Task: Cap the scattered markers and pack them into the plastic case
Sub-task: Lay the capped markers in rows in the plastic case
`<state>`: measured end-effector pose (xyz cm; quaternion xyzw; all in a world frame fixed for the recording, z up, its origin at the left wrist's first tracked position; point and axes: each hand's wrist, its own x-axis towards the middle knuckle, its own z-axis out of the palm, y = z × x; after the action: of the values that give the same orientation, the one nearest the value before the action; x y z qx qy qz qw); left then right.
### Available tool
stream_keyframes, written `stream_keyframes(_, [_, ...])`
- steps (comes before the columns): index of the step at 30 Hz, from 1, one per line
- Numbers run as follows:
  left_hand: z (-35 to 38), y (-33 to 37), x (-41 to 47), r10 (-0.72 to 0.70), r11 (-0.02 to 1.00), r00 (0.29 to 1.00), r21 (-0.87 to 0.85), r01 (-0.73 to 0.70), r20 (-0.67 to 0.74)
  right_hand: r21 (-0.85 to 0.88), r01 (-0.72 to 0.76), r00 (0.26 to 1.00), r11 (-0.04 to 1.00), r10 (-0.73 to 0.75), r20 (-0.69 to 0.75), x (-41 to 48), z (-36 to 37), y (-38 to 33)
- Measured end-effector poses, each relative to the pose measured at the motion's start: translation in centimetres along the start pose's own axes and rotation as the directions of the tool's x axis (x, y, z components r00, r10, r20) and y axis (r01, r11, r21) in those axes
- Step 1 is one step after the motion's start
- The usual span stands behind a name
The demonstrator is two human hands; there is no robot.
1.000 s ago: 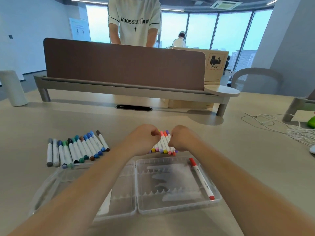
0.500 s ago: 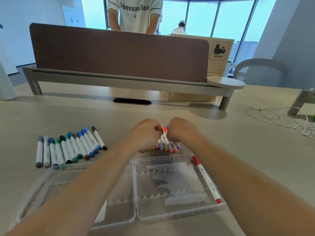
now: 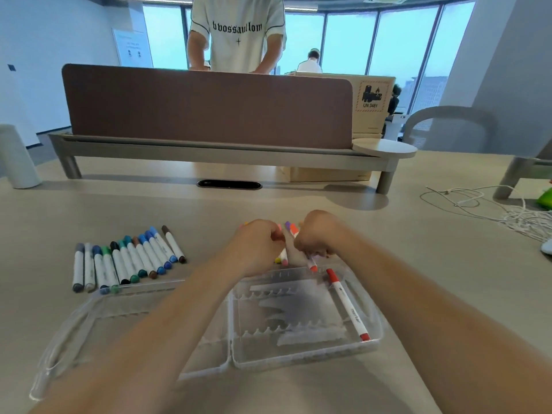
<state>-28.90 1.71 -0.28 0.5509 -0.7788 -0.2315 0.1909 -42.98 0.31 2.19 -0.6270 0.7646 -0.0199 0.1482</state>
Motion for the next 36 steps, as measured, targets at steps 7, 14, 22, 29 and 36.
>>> stream_keyframes(7, [2.3, 3.3, -2.9, 0.081, 0.989, 0.997, 0.124, -0.082, 0.010, 0.165, 0.034, 0.999, 0.986, -0.039, 0.026, -6.2, -1.4, 3.9])
stream_keyframes(14, [4.3, 4.5, -4.5, 0.156, 0.982, 0.976, 0.083, -0.170, 0.149, 0.088, 0.023, 0.986, 0.996, -0.038, 0.164, -9.3, 0.6, 5.4])
stream_keyframes(22, [5.3, 4.8, -5.4, 0.223, 0.957, 0.947, 0.134, -0.257, 0.230, 0.045, 0.016, 0.995, 0.999, -0.020, 0.094, -8.9, 1.1, 6.3])
stream_keyframes(29, [5.3, 5.4, -5.7, 0.185, 0.956, 0.933, 0.163, -0.243, 0.307, 0.084, 0.020, 0.993, 0.996, -0.030, 0.115, -8.3, 2.0, 7.2])
stream_keyframes(36, [5.3, 5.3, -5.9, 0.165, 0.966, 0.935, 0.140, -0.218, 0.314, -0.035, 0.070, 0.995, 0.997, -0.067, 0.075, -8.2, 2.5, 6.5])
